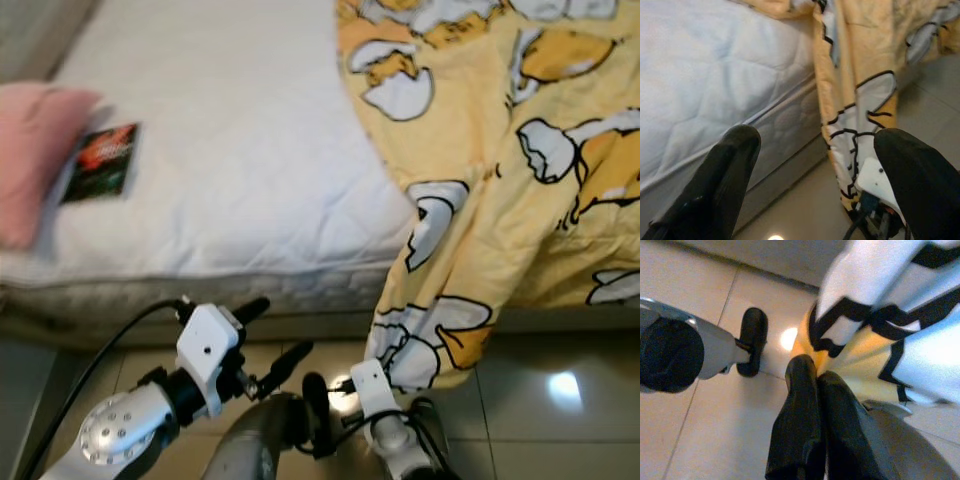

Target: Clean up the room

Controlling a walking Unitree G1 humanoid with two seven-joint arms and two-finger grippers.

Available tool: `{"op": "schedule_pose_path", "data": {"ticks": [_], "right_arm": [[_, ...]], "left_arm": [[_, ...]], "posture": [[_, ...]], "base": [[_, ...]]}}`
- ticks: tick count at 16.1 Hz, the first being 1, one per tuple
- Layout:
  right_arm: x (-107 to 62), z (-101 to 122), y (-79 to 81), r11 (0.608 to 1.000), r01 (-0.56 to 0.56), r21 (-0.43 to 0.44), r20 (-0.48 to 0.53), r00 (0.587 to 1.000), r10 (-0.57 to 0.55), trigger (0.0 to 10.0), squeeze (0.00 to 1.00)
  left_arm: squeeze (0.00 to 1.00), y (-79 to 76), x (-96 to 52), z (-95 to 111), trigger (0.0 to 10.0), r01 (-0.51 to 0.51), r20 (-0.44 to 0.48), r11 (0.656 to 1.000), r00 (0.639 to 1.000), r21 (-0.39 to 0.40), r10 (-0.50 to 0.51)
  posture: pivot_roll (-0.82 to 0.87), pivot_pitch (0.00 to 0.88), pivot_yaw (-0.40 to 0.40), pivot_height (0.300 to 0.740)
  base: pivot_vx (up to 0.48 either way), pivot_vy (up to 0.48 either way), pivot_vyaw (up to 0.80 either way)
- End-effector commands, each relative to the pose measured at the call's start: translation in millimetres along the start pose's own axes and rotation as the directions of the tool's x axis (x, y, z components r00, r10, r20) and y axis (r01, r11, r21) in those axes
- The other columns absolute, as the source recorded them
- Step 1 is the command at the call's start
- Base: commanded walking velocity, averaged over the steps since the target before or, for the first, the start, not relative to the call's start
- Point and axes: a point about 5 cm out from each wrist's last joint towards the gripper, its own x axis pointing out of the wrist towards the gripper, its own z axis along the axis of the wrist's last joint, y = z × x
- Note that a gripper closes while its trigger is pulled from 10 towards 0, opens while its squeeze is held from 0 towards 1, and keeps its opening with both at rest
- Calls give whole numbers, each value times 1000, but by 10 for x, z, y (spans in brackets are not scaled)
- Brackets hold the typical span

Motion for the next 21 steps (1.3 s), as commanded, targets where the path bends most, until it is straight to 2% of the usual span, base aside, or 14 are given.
{"op": "schedule_pose_path", "data": {"ticks": [1, 6, 8, 10, 12, 13, 15, 16, 18, 19, 21], "right_arm": [[-20, -57, 156, 999, -47, 12, -29, 998, 47, 10000, 0], [-2, 61, 223, 998, -54, 19, 3, 999, 54, 10000, 0], [-15, -68, 208, 997, -37, -67, -87, 996, 31, 10000, 0], [-22, -127, 166, 996, -19, -87, -120, 993, 8, 10000, 0], [-13, -90, 150, 997, -8, -72, -103, 995, 1, 10000, 0], [1, -8, 179, 999, -24, -26, -66, 998, 22, 10000, 0], [12, 68, 198, 1000, -14, -22, -39, 999, 13, 10000, 0], [19, 116, 192, 1000, -8, 27, -13, 1000, 8, 10000, 1000], [28, 181, 170, 995, 4, 95, 17, 1000, -6, 10000, 1000], [38, 267, 137, 985, 22, 173, 55, 998, -32, 10000, 1000], [49, 412, 97, 964, 29, 266, 118, 991, -63, 10000, 1000]], "left_arm": [[0, 1, -48, -77, 10000, -19, -34, 1000, 999, -9, 18], [0, 1, -50, -67, 10000, -12, -28, 1000, 1000, -21, 12], [0, -11, -74, -46, 10000, -7, -29, 1000, 1000, -20, 7], [0, -17, -119, -50, 10000, -6, -38, 1000, 999, -18, 5], [0, -16, -176, -63, 10000, -9, -54, 1000, 998, -17, 8], [0, -22, -189, -65, 10000, -10, -58, 1000, 998, -20, 8], [0, -34, -170, -72, 10000, -12, -58, 1000, 998, -23, 10], [0, -26, -151, -59, 10000, -15, -51, 1000, 999, -16, 14], [0, -30, -135, -43, 10000, -18, -42, 1000, 999, -17, 17], [0, -34, -141, -47, 10000, -20, -41, 1000, 999, -21, 19], [0, -29, -129, -55, 10000, -27, -35, 999, 999, -28, 26]], "posture": [[101, 261, 267, 740], [113, 268, 272, 740], [140, 277, 279, 740], [159, 283, 286, 740], [169, 290, 286, 740], [167, 290, 286, 740], [157, 293, 282, 740], [157, 293, 282, 740], [149, 296, 280, 740], [144, 297, 277, 740], [137, 295, 269, 740]], "base": [[0, 0, 0], [0, 0, 0], [0, 0, 0], [0, 0, 0], [0, 0, 0], [0, 0, 0], [0, 0, 0], [0, 0, 0], [0, 0, 0], [0, 0, 0], [0, 0, 0]]}}
